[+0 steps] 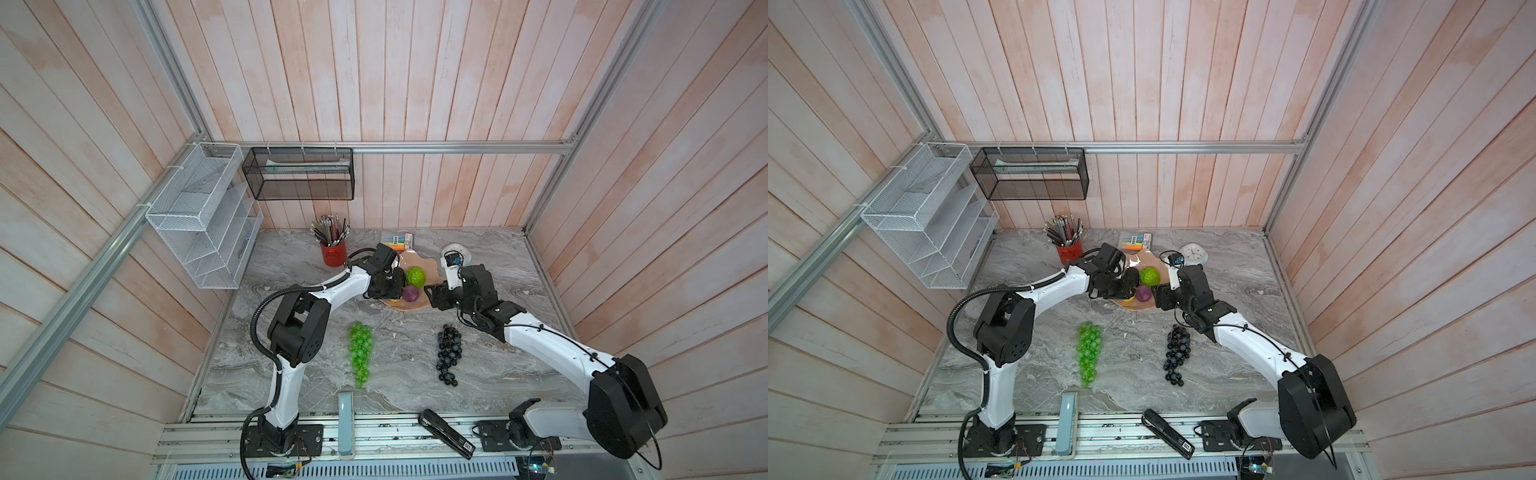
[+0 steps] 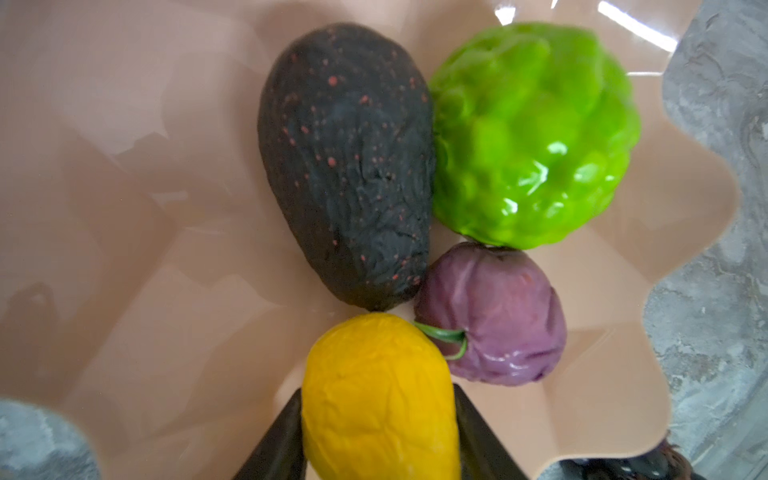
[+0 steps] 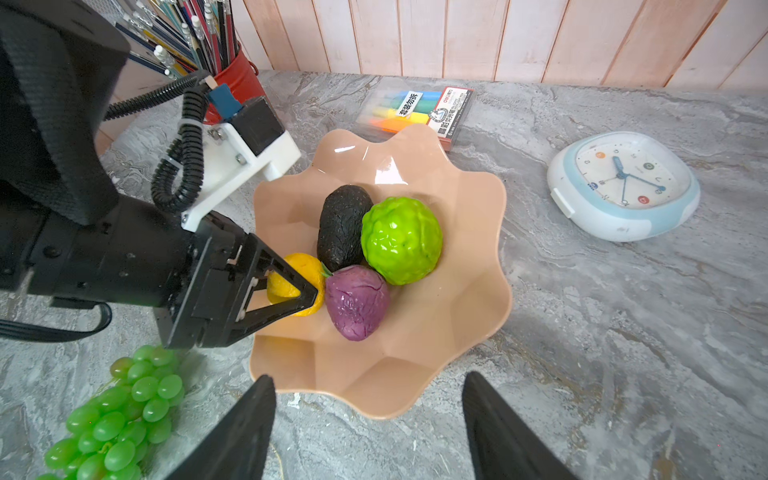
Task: Place and organize the fake fruits in the fruit bowl
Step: 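Carry the yellow lemon with the left gripper into the peach bowl, then release the lemon and lift the left gripper back over the green grapes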
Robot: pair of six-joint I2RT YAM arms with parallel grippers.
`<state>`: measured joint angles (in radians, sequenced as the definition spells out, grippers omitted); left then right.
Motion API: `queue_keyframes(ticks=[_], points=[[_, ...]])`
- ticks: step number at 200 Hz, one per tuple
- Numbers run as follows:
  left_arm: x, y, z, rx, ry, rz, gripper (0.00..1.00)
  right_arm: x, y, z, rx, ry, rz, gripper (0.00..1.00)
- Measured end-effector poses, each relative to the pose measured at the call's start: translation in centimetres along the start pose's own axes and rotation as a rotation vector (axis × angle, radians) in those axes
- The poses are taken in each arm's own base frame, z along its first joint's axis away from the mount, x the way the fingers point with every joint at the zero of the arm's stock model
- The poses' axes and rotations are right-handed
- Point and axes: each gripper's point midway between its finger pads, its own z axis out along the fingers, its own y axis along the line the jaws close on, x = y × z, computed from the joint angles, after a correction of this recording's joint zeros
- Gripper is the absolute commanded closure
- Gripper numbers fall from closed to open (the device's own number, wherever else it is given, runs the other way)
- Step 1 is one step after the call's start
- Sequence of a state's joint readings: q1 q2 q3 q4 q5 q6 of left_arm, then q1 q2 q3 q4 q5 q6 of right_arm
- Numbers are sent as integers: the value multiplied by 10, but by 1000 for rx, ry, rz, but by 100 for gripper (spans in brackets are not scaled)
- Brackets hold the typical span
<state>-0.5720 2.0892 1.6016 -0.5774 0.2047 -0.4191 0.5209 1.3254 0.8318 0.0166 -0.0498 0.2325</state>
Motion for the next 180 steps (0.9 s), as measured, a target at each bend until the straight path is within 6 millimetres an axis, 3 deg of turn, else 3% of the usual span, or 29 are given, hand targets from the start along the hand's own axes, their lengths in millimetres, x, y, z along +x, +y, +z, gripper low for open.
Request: queue_keyframes(ticks=[40, 99, 149, 180], points=[[-2, -1, -1, 2, -9, 0, 31, 0, 0, 0, 0, 1, 0, 29], [-11, -5, -20, -5, -44, 17, 30, -9, 2, -2, -3, -11, -5, 29], [-19, -11, -52, -18, -89, 26, 30, -24, 6, -5, -9, -41, -28, 29], [-22, -14, -89, -22, -153, 33, 31, -29, 7, -2, -10, -39, -38, 29]])
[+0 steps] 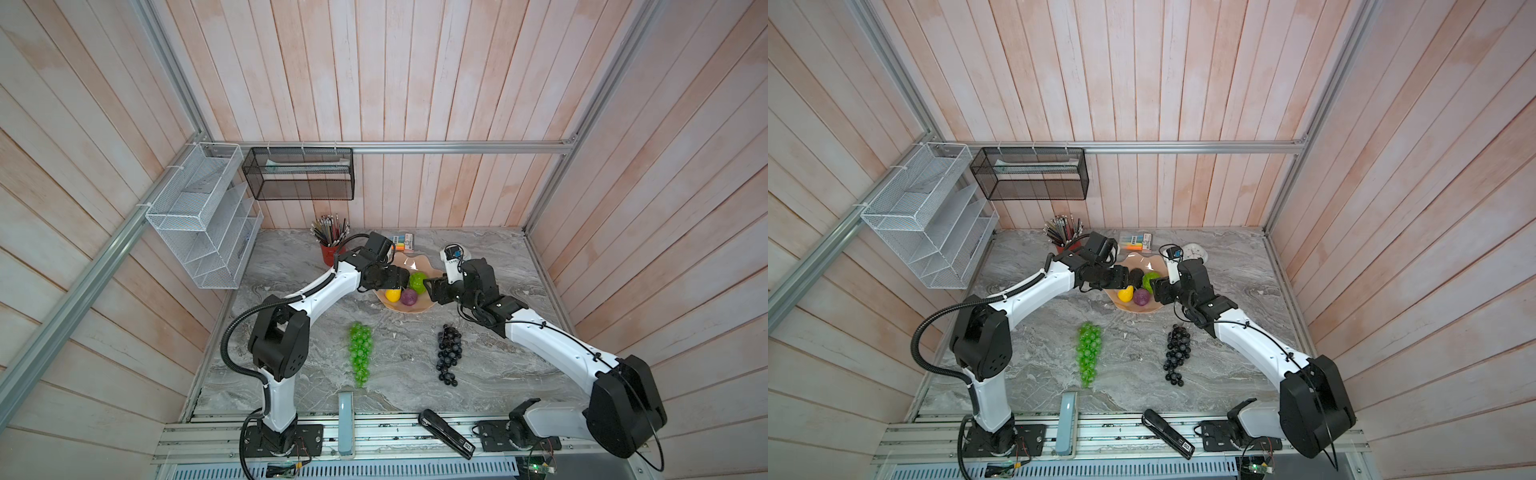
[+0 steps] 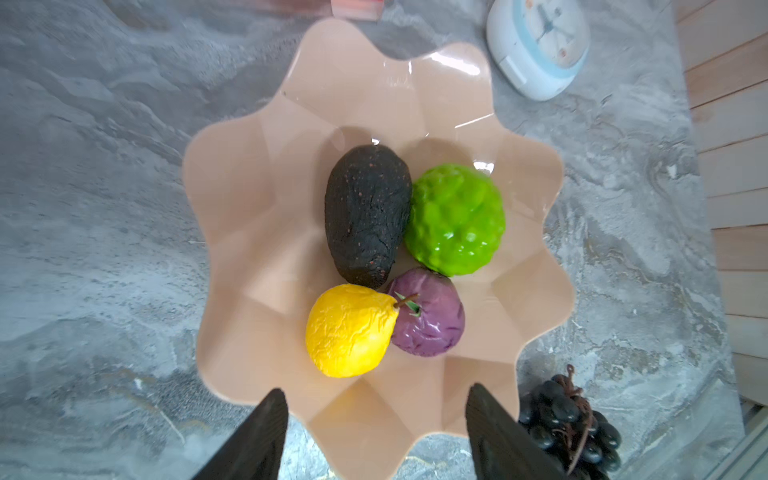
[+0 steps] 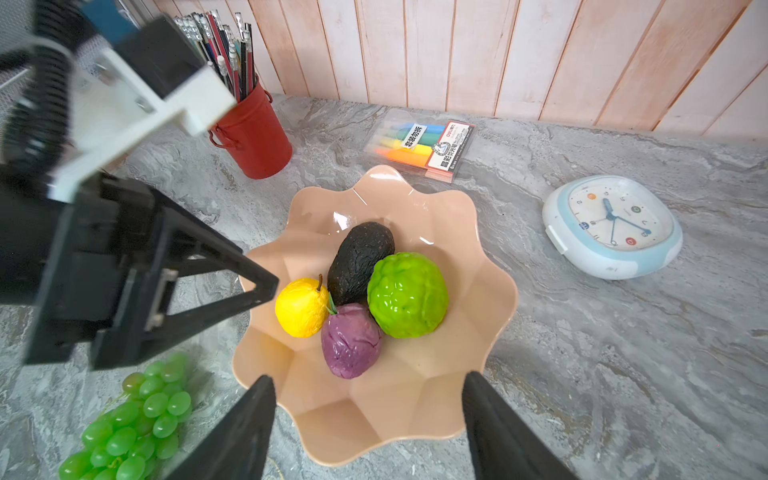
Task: Place and organize the fake fruits in the fruit bowl
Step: 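Release the lemon and lift the left gripper back over the green grapes, then lower the right gripper onto the dark grape bunch stem and close it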
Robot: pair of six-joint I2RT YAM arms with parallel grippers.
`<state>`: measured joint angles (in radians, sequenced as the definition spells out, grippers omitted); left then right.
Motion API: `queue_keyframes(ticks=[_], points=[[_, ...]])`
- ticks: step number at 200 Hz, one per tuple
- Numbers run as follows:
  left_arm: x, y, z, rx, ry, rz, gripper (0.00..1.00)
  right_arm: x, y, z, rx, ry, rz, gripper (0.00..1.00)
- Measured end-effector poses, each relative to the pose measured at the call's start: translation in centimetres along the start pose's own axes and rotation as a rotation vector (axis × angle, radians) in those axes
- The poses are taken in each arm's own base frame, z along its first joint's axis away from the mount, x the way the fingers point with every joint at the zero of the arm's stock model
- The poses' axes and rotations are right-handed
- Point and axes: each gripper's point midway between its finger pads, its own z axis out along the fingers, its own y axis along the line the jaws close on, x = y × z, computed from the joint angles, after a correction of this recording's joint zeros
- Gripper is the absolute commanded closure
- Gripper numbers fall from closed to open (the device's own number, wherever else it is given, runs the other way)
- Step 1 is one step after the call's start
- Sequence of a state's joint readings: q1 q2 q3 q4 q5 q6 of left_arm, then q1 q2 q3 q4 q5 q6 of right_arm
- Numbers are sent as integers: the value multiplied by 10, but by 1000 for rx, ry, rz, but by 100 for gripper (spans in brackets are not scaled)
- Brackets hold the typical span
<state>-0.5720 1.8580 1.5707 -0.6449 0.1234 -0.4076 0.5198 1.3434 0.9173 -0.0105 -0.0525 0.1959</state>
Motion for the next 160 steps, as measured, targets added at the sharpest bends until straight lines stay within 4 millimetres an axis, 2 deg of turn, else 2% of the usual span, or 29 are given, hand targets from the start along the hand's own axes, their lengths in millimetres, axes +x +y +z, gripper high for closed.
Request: queue_keyframes(ticks=[25, 50, 75, 91, 120, 160], points=[[8, 0, -37, 11, -53, -1, 31, -10, 2, 5, -5, -4, -9, 30], [28, 6, -57, 2, -80, -14, 31, -7, 2, 5, -2, 14, -7, 31], [52, 18, -65, -31, -87, -26, 31, 10, -1, 0, 12, 83, -1, 33], [64, 27, -71, -51, -101, -39, 31, 19, -4, -10, 35, 116, 0, 34], [71, 34, -79, -65, -127, -59, 31, 35, -13, -33, 80, 142, 22, 37], [86, 40, -79, -72, -136, -81, 31, 74, -24, -40, 137, 232, 84, 38]])
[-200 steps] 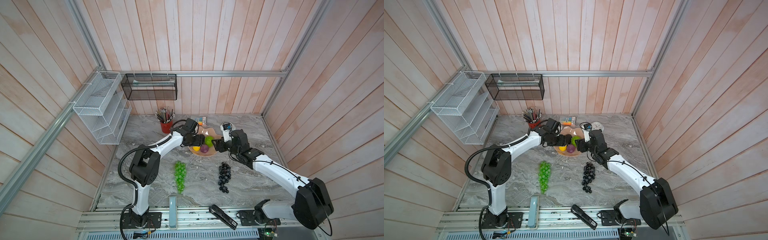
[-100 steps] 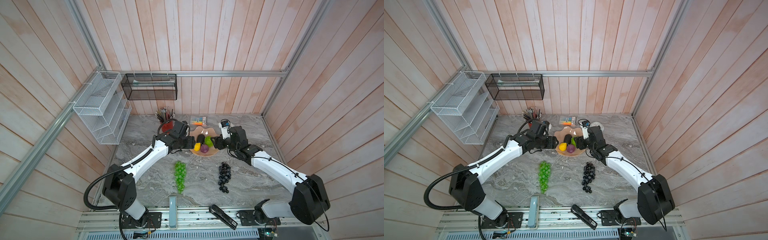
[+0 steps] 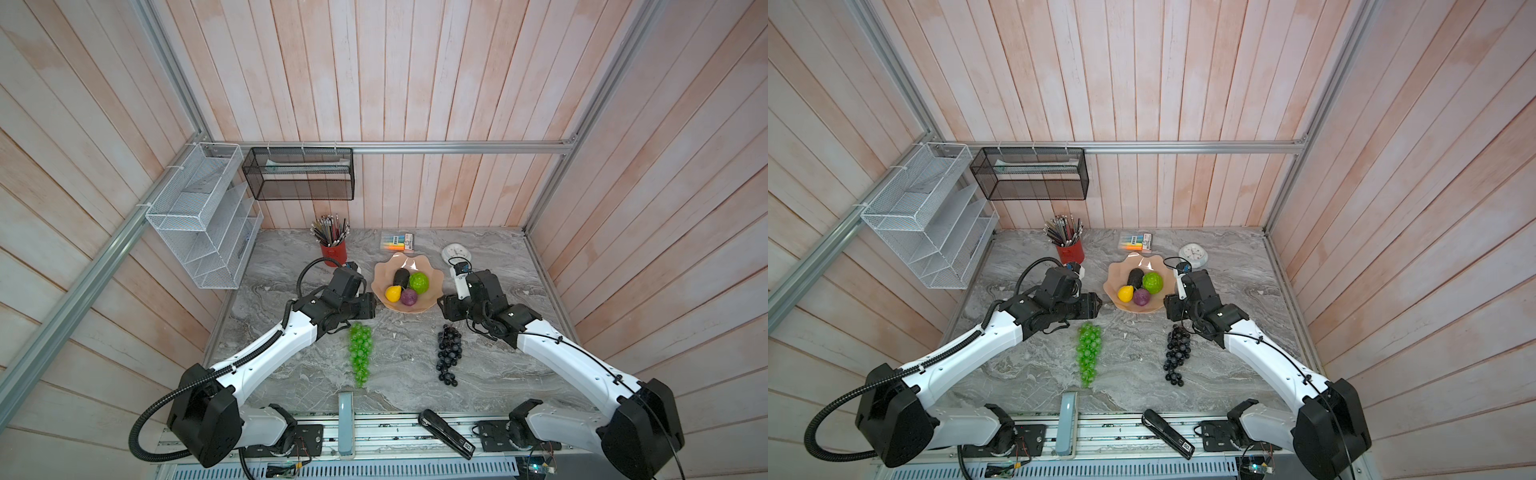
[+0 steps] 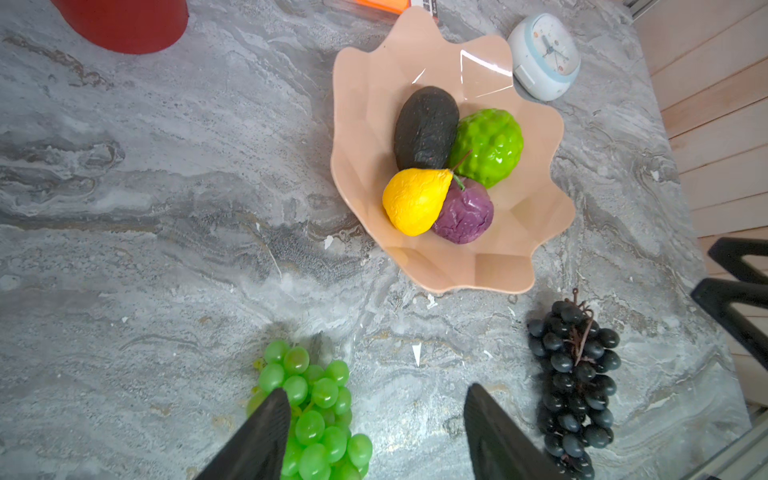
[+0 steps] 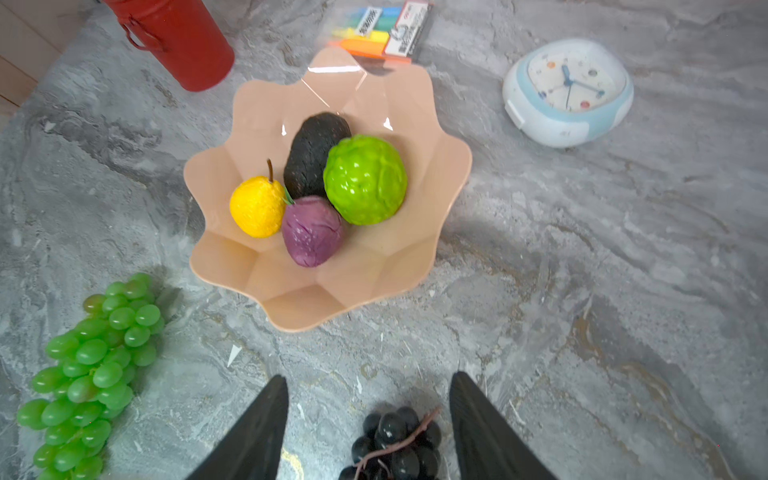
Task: Place and organize the fake fruits in the fruit bowl
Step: 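Lower the right gripper onto the dark grape bunch stem and close it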
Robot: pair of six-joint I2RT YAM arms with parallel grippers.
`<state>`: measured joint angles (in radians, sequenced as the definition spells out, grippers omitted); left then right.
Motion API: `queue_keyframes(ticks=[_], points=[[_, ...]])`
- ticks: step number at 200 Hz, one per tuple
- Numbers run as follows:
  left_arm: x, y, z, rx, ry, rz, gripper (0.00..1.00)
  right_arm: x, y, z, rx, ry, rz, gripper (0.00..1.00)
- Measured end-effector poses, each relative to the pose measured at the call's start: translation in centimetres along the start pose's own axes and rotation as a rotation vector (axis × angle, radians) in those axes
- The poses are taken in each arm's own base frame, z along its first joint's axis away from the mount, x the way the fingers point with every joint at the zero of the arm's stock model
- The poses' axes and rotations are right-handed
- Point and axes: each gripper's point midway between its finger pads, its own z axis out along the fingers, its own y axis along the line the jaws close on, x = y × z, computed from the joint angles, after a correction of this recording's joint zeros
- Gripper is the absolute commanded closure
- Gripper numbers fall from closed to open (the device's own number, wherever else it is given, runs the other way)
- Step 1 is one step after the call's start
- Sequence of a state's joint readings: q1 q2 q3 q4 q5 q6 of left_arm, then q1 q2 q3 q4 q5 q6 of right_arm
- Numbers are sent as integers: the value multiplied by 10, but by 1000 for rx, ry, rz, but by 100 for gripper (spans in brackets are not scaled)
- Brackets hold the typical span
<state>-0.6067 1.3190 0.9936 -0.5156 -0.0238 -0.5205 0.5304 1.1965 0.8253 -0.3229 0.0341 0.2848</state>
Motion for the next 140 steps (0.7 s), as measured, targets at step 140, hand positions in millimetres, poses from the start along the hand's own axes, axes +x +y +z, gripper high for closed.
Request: queue_keyframes(ticks=[140], points=[[3, 8, -5, -13, -47, -14, 29, 63, 11, -10, 149, 150, -6, 43]])
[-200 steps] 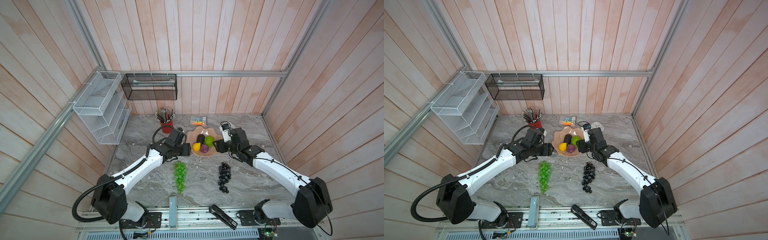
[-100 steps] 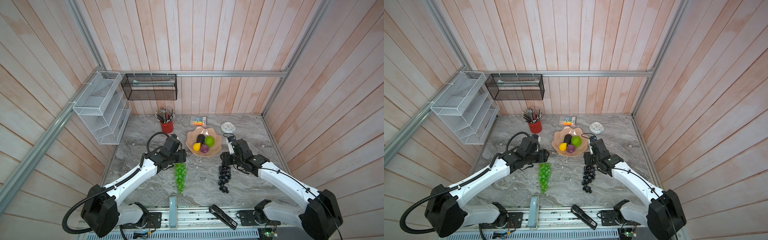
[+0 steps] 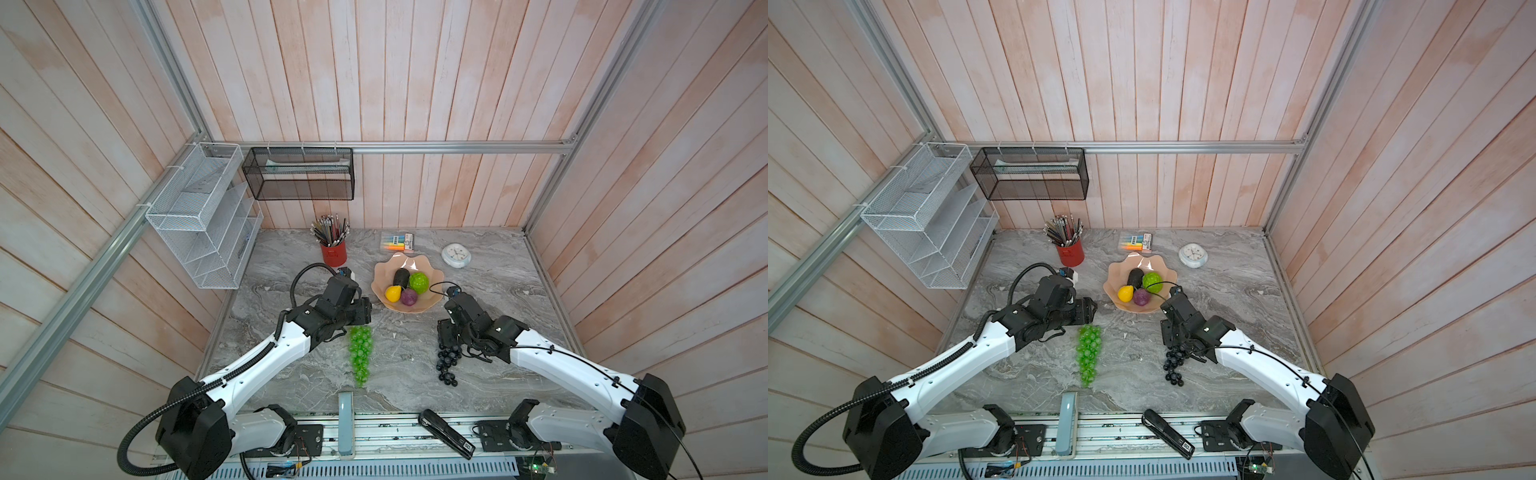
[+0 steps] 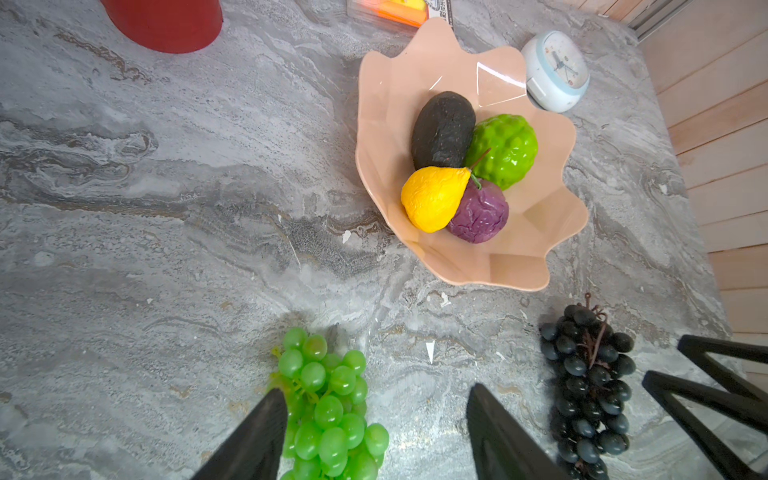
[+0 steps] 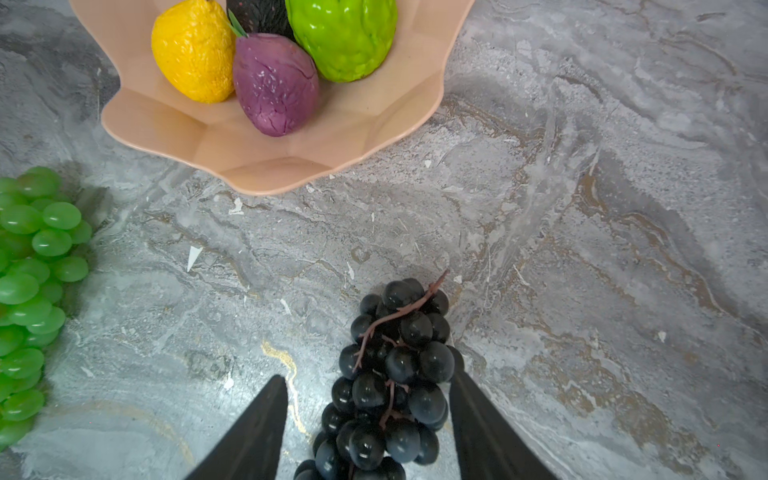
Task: Place and organize the fake fruits in the fruit bowl
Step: 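Lower the right gripper onto the dark grape bunch stem and close it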
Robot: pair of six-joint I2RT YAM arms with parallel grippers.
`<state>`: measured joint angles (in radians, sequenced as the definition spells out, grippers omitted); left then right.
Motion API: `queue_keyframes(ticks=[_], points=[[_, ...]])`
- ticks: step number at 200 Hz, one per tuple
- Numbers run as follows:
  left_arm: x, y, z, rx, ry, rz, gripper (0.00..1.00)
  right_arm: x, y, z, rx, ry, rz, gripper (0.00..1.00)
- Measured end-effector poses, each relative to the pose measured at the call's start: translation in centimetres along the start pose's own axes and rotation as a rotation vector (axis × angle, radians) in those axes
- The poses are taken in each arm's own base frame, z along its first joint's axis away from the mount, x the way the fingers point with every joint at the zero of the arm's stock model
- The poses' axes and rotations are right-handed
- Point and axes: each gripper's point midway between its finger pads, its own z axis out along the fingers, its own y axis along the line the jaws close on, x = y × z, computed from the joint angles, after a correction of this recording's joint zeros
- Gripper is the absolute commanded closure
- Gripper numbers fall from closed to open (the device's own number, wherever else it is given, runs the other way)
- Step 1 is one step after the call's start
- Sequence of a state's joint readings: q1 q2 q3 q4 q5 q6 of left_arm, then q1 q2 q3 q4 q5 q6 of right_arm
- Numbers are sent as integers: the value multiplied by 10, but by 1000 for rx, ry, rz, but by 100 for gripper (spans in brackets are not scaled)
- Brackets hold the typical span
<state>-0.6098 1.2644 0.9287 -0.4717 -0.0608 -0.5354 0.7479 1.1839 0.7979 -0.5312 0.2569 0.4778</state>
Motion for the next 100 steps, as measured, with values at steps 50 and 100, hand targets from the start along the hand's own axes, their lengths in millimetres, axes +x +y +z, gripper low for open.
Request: queue_keyframes(ticks=[50, 100], points=[[3, 1, 5, -8, 14, 1, 29, 5, -5, 10, 43, 24, -26, 47], [3, 1, 6, -6, 13, 1, 29, 3, -12, 23, 42, 50, -25, 54]])
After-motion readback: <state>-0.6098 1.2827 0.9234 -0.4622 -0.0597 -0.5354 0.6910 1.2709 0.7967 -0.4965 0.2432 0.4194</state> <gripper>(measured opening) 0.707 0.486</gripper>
